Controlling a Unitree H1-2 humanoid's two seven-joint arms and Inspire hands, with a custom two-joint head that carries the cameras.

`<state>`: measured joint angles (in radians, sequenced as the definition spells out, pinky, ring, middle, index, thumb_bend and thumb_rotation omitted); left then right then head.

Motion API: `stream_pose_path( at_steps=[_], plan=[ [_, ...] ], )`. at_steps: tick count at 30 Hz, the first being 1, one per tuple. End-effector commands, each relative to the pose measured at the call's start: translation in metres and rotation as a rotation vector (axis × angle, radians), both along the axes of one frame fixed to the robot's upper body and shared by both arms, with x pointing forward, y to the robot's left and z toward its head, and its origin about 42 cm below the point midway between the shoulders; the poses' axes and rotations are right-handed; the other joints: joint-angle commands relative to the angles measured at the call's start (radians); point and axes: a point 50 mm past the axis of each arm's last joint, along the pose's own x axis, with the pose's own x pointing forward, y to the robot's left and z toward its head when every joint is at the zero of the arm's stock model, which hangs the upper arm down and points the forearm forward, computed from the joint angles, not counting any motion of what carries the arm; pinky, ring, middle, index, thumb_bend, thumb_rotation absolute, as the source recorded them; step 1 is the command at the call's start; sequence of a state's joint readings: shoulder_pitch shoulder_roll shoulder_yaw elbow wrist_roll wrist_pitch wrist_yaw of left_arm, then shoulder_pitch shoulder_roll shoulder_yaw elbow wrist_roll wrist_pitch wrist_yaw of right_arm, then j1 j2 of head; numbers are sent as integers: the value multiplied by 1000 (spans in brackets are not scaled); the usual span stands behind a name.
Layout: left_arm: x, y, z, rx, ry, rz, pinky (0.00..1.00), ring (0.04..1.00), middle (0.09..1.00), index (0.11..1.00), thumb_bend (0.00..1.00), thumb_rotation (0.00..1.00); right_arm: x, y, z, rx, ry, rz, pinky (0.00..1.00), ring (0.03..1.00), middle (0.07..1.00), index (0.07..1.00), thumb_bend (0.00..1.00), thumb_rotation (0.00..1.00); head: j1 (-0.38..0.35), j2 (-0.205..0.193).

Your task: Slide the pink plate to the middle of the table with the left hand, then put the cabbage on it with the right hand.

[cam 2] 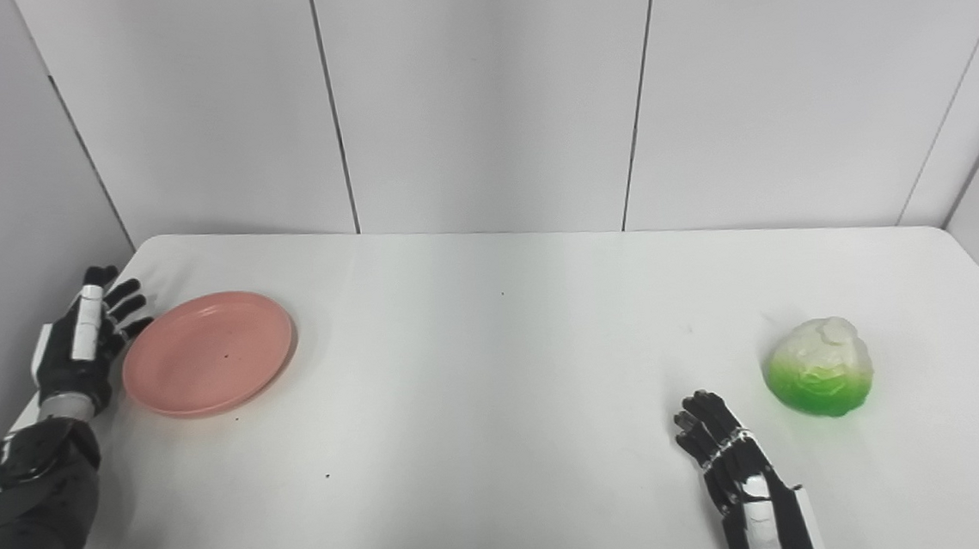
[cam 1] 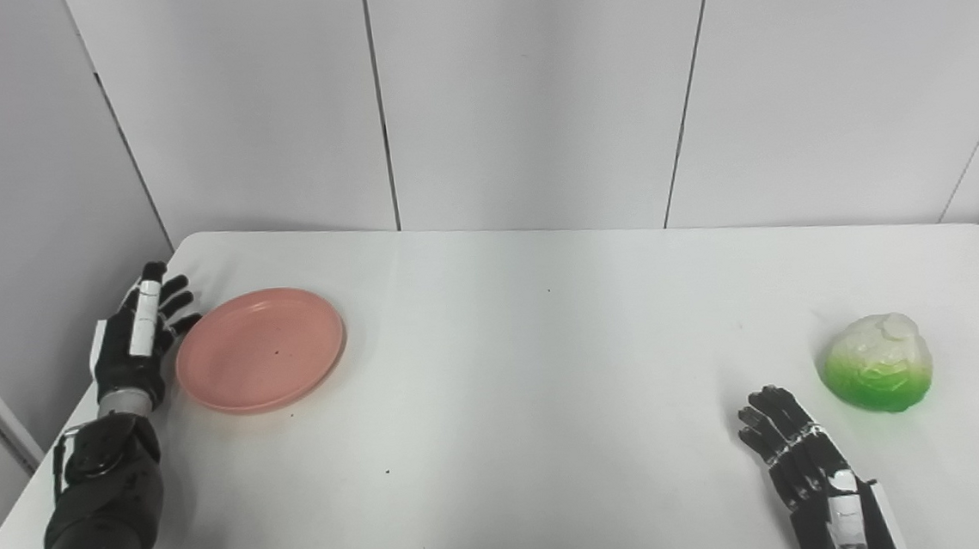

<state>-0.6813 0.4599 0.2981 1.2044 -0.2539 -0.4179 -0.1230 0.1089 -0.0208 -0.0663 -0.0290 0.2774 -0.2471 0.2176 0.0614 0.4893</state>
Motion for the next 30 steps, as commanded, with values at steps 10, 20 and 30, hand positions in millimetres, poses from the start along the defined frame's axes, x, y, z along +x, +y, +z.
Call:
stream_pose_path(
  at_steps=[10, 20, 30],
  plan=[
    [13, -21, 5, -15, -48, -104, 714, 830, 831, 871, 1000, 861, -18, -14, -17, -23, 116, -18, 890, 865, 870, 847, 912, 911, -9, 14],
    [18, -51, 3, -182, -94, -172, 773, 884, 878, 918, 1000, 890, -19, -10, -13, -26, 115, -15, 891, 863, 871, 847, 906, 916, -22, 24],
    [20, -81, 6, -140, -95, -284, 712, 883, 874, 928, 1000, 882, -19, -5, -10, -31, 117, -17, 894, 860, 867, 845, 898, 921, -51, 32]
  ],
)
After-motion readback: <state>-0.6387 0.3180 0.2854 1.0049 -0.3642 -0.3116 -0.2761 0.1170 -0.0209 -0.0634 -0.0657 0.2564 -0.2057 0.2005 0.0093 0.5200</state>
